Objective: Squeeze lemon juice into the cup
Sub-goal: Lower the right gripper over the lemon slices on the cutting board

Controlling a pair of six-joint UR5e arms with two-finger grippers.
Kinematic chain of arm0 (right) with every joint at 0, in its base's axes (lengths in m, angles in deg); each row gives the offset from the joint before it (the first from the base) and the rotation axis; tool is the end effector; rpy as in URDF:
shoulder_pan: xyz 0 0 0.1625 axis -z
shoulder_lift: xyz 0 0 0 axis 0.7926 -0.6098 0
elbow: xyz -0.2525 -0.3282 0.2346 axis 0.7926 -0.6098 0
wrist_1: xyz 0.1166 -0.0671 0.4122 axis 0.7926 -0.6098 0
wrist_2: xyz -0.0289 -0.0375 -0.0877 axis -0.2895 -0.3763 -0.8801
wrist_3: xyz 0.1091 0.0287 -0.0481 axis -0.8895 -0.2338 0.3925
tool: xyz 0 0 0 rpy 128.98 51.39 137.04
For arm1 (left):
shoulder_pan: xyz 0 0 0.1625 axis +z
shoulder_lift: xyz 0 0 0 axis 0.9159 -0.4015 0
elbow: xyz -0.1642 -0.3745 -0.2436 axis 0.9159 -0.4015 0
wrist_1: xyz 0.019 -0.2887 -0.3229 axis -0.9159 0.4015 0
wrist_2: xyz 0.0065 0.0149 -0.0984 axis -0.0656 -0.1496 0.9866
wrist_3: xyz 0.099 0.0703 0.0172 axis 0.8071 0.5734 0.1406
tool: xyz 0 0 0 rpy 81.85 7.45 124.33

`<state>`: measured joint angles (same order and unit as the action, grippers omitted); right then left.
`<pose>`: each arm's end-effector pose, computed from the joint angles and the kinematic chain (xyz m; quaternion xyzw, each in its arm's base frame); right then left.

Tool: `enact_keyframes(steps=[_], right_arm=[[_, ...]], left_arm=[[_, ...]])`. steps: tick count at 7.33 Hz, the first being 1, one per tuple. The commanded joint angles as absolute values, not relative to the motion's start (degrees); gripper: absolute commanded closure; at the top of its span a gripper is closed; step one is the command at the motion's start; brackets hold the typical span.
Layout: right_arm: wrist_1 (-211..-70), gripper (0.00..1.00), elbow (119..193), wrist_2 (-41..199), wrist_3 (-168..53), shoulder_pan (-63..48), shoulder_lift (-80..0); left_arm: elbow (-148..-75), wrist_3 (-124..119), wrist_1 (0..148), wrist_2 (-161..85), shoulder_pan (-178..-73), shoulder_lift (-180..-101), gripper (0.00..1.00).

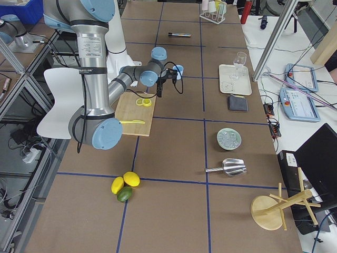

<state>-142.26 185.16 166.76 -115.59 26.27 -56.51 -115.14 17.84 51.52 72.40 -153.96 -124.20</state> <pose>-0.4253 -0.3085 0.3963 -0.0124 -0.4332 0.0080 0.9012 -0.0286 -0.5547 0.6512 0.1029 0.3523 0.0993 0.9249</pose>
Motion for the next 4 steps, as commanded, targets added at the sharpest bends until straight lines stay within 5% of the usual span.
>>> enact_keyframes(steps=[1, 4], right_arm=[[-142.28, 0.00, 186.00, 162.40, -117.93, 31.23, -59.23], [-142.63, 0.00, 185.83, 154.92, -126.16, 37.65, -61.16]], left_arm=[[-115.39, 17.96, 51.67, 74.62, -153.87, -124.21, 0.00], [-116.09, 17.97, 51.58, 75.33, -153.87, -124.21, 0.00]])
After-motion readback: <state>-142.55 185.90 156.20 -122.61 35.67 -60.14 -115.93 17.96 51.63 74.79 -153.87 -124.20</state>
